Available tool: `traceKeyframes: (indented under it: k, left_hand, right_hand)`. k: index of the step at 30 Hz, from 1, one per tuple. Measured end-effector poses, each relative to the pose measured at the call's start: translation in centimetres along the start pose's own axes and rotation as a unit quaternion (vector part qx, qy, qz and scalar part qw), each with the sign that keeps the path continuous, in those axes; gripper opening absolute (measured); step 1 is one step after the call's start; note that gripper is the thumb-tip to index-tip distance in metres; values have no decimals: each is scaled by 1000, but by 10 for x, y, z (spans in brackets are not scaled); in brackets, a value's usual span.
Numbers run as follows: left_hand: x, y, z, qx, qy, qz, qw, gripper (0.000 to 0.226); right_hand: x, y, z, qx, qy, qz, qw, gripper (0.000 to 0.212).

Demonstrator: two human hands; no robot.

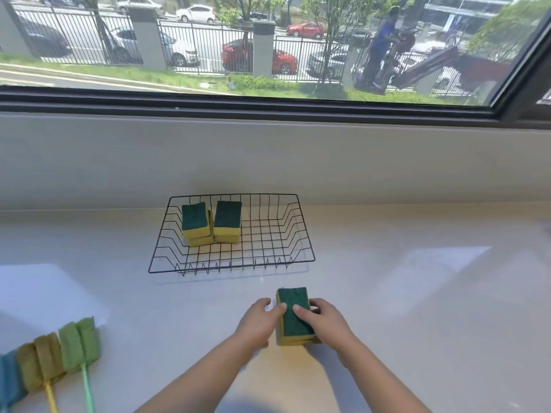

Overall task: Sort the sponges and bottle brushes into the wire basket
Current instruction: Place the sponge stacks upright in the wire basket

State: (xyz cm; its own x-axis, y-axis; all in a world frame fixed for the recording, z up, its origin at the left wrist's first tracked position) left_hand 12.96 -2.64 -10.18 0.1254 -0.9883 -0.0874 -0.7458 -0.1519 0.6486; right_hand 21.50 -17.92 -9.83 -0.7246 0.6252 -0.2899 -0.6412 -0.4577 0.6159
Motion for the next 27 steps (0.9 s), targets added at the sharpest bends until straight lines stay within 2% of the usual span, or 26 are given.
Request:
traceKeyframes:
  k: [6, 10, 12, 16, 22, 27]
  left_hand:
    - [13, 11, -12, 63, 90, -4, 994, 31]
    - [1, 24, -20, 101, 118, -27, 987, 24]
    - [-8, 30, -29, 127, 123, -37, 984, 23]
    - [-28, 37, -53, 166, 134, -46, 976, 22]
    - [-65, 33, -91, 200, 130, -61, 969, 23]
    - [-103, 12, -117, 198, 60, -89, 974, 38]
  right_hand:
    - [9, 11, -4, -13, -95, 6, 995, 51]
    - [7, 24, 13, -65, -117, 9, 991, 56]
    - [8, 30, 28, -89, -120, 11, 989, 60]
    - [5, 33, 67, -125, -125, -5, 984, 50]
    - [1, 12, 118, -140, -158, -41, 977, 53]
    - [-10, -31, 152, -139, -191, -63, 970, 60]
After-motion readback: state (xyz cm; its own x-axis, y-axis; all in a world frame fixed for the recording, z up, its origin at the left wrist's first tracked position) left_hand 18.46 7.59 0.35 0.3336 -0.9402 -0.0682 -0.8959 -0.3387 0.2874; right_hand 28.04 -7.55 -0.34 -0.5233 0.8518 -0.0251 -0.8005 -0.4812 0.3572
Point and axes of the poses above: each hand's wrist, its own y-axis away from the middle knuckle, its own x-axis out of the palm, z = x × y, the point moved 10 cm from there along -y, towards the middle knuckle, and after that the axes turned 11 degrees about z, right-handed, at the moved point
